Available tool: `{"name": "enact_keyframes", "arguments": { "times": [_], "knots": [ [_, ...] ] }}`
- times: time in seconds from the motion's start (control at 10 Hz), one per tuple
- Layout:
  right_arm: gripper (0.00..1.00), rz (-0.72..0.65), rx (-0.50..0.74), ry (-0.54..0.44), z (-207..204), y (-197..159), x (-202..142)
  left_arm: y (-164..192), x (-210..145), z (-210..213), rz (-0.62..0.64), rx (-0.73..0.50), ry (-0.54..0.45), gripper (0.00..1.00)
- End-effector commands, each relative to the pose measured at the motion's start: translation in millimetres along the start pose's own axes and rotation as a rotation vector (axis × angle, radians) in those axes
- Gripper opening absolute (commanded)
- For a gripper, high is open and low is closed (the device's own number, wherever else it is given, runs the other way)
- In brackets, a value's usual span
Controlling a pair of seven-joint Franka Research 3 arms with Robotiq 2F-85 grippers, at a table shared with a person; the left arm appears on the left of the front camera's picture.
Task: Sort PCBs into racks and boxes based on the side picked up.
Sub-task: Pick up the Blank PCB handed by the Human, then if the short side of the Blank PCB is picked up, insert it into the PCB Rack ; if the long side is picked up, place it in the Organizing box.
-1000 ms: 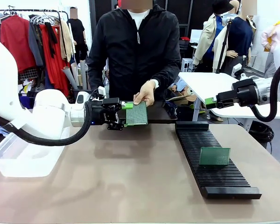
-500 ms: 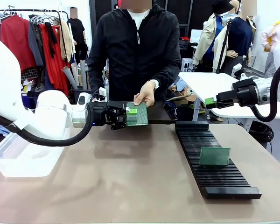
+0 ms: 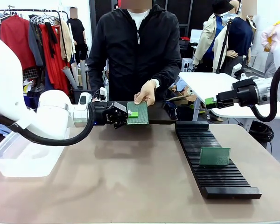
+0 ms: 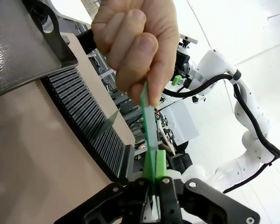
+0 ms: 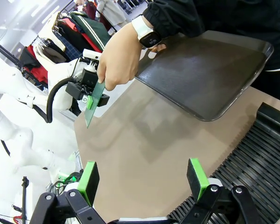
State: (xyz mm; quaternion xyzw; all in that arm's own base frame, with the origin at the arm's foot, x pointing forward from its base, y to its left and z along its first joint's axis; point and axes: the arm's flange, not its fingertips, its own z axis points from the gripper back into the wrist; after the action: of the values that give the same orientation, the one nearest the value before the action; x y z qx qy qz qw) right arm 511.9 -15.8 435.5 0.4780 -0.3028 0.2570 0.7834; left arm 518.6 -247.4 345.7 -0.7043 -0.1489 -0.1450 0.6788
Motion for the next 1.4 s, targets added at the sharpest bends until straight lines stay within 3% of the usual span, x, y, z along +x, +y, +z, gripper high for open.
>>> {"name": "enact_keyframes", "arguments": {
  "times": [0.0,0.2,0.3,1.3],
  "knots": [
    [1.0,0.017,0.0,-0.017,-1.1,0.3,0.6,3.0,1.3,-9.2,-0.028,-0.005,-0.022,0.0],
    [1.0,0.017,0.0,-0.017,-1.1,0.3,0.6,-0.2,-2.8,-11.5,0.041,-0.045,0.065,0.0],
    [1.0,0.017,0.0,-0.017,-1.1,0.3,0.6,1.0,-0.7,-3.5,-0.001,0.0,0.004,0.0],
    [1.0,0.017,0.0,-0.017,-1.1,0.3,0.6,1.0,-0.7,-3.5,-0.001,0.0,0.004,0.0]
  ]
}}
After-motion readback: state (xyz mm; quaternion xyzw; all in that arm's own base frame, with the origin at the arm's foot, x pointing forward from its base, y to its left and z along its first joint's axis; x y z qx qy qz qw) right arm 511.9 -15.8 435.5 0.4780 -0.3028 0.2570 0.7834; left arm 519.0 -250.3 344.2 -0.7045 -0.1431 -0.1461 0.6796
